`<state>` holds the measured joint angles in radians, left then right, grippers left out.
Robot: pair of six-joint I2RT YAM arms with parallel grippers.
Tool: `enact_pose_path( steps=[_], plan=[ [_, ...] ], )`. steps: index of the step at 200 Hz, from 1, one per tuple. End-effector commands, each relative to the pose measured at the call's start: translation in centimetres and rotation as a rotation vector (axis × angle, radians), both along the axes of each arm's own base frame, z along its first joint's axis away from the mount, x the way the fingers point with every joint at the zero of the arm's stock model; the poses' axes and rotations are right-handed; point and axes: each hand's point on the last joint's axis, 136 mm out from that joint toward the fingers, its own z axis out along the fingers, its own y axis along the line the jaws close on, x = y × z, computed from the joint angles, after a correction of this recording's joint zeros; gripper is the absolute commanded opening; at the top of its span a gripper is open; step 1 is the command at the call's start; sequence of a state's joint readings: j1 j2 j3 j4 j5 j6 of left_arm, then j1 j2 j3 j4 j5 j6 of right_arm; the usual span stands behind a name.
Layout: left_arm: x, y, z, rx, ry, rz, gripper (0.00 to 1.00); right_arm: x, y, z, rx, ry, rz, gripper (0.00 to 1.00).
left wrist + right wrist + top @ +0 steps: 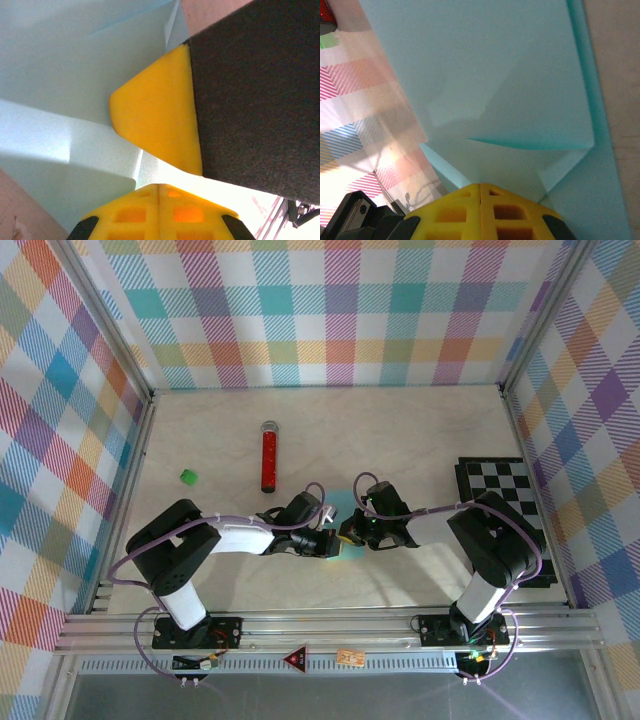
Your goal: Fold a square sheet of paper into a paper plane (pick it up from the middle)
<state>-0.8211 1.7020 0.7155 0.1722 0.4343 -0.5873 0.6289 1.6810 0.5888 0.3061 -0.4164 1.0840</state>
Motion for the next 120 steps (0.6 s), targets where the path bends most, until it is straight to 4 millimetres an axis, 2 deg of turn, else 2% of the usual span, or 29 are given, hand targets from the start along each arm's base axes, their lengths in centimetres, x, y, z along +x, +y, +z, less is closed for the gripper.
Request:
enact_pose_path(
  steps=[1, 56, 89, 120],
  plan=[
    [-0.9, 0.7, -0.7, 0.006, 0.041, -0.007, 0.05, -2.3, -3.4, -4.4, -0.176, 0.110, -0.036, 0.00],
    [-2.7, 2.9, -2.4, 0.071, 0.071, -0.010, 0.05, -2.3, -3.6, -4.5, -0.179, 0.110, -0.037, 0.00],
    [-3.4, 4.3, -2.2, 0.105, 0.059, -0.015, 0.05, -2.2, -3.7, -4.4, -0.181, 0.106, -0.037, 0.00],
    [-3.9, 4.7, -1.5, 0.108, 0.045, -0.041, 0.05, -2.1, -3.7, -4.4, -0.180, 0.106, -0.036, 0.00]
  ],
)
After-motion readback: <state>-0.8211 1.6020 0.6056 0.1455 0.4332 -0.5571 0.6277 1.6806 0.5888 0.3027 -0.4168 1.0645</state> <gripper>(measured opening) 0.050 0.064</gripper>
